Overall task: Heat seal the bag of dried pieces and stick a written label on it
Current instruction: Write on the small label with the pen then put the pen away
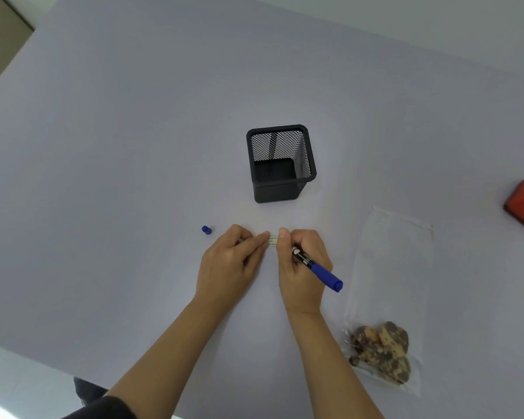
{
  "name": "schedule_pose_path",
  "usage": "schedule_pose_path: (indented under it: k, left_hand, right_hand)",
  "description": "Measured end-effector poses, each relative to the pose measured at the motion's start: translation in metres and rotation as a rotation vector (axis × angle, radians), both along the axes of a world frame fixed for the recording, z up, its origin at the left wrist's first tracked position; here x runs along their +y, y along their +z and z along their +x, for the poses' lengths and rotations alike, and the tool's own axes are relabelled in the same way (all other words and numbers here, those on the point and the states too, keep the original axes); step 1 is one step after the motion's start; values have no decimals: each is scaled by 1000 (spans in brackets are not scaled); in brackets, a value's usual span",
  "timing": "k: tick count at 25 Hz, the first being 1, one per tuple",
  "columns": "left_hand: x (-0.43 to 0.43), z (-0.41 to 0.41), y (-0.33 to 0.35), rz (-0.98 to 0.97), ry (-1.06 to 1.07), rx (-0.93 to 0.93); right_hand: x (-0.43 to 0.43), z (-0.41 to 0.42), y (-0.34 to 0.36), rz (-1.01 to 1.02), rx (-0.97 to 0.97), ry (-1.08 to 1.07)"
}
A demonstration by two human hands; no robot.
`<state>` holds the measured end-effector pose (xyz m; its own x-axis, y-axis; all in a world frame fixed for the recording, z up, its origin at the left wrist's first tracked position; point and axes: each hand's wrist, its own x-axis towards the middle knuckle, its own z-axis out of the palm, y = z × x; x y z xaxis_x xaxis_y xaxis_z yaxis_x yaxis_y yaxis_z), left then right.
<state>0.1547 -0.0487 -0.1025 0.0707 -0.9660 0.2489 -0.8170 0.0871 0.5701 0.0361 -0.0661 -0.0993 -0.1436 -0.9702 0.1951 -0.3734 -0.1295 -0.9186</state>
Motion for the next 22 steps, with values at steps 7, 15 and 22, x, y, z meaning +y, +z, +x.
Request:
schedule_pose_path:
  k: [7, 15, 22]
  left_hand:
    - [0, -1, -1, -1, 7, -7]
    - [-1, -1, -1, 9, 17, -4]
    - [-1, -1, -1, 16, 16, 2]
  right_hand:
    - [0, -1, 1, -26, -14, 3]
    - [-1, -1, 0, -26, -4, -3]
    - [0, -1, 1, -3, -30, -28]
